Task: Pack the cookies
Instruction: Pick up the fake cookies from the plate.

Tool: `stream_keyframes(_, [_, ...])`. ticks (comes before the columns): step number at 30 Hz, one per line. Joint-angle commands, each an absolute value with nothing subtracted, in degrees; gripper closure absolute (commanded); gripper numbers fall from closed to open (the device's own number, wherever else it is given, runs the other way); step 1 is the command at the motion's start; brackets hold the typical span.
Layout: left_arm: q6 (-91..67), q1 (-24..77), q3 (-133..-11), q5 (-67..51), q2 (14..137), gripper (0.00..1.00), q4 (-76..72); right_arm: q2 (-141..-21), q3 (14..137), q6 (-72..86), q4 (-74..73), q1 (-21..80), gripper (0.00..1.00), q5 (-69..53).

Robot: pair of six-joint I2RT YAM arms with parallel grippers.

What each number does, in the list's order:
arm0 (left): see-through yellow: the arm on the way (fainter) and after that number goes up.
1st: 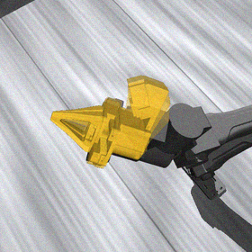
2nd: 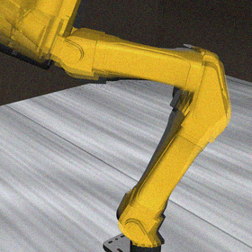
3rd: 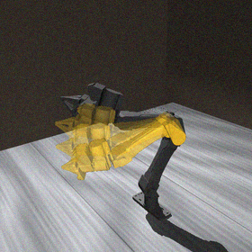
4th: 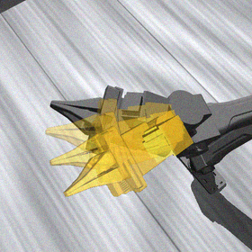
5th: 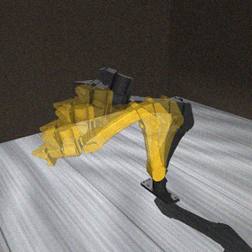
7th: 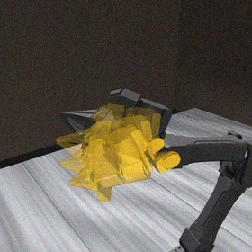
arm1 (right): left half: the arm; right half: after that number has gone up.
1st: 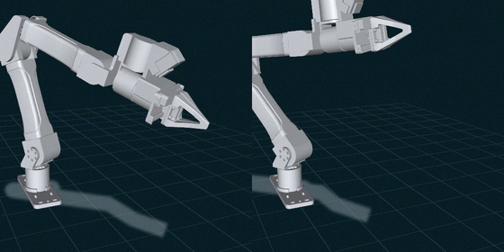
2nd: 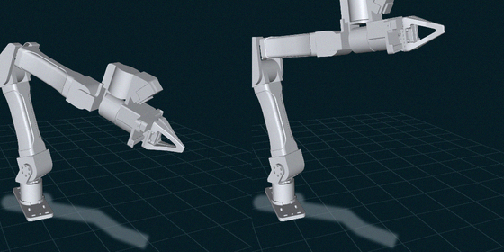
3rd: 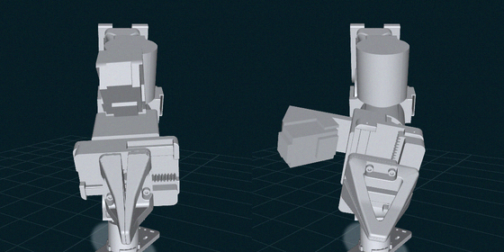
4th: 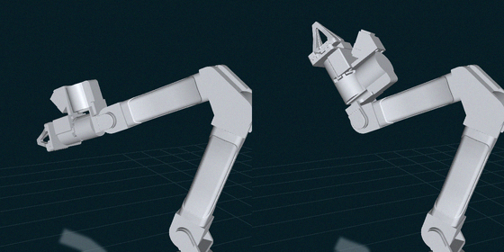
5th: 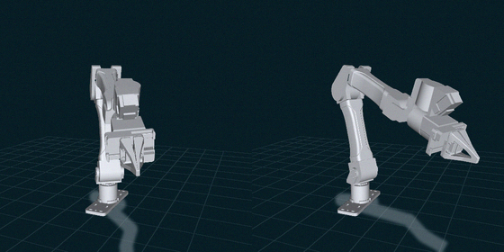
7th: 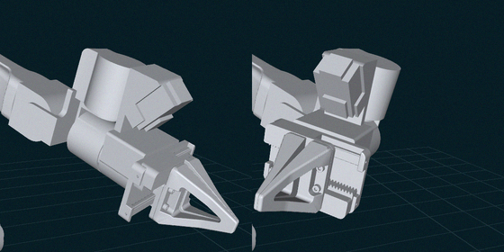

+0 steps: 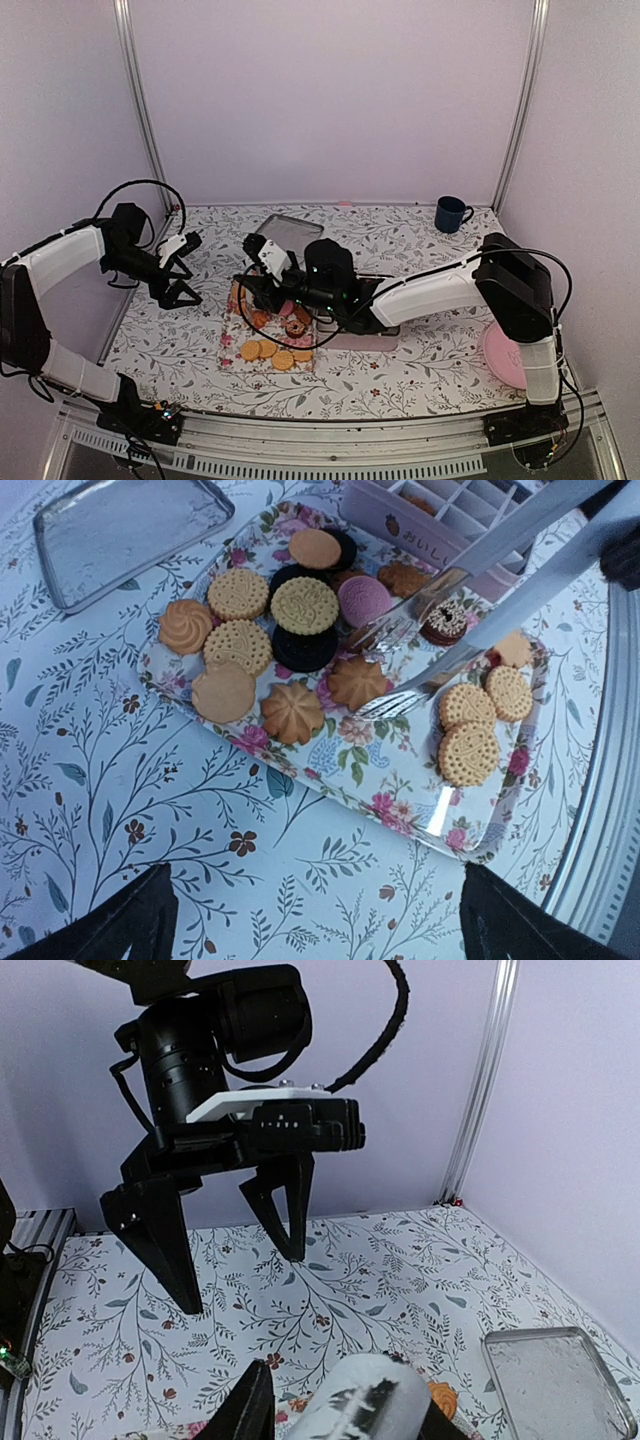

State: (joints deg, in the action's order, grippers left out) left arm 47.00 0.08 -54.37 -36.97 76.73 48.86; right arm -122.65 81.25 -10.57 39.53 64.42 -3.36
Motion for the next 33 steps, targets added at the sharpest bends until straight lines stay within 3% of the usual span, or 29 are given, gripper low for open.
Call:
stream_keyframes(1, [47.9,-0.6,-54.2,-37.7,75.8,0.01,49.5,-120.4,77.7,-10.9,39.9,64.0,0.64,-2.7])
stream_keyframes(4, [47.9,-0.5,-54.1,-38.0,76.1,0.01,49.5,-119.0,75.0,-9.7,40.0,64.0,0.65,-1.9])
stream_keyframes(11, [47.6,-0.5,-54.1,-38.4,76.4,0.02,49.4,-117.8,75.4,-8.1,38.1,64.0,0.86,-0.3])
stream_keyframes(15, [47.6,-0.5,-54.0,-38.3,76.0,0.02,49.5,-117.3,76.7,-8.4,37.6,64.0,0.93,-0.4])
stream_keyframes(25, [47.8,-0.5,-54.0,-38.4,76.2,0.02,49.5,-112.2,78.2,-9.1,37.6,64.0,0.94,-1.5])
stream_keyframes(33, [47.7,-0.5,-54.2,-38.2,76.3,0.02,49.5,-104.0,72.4,-9.8,37.6,64.0,0.94,0.5])
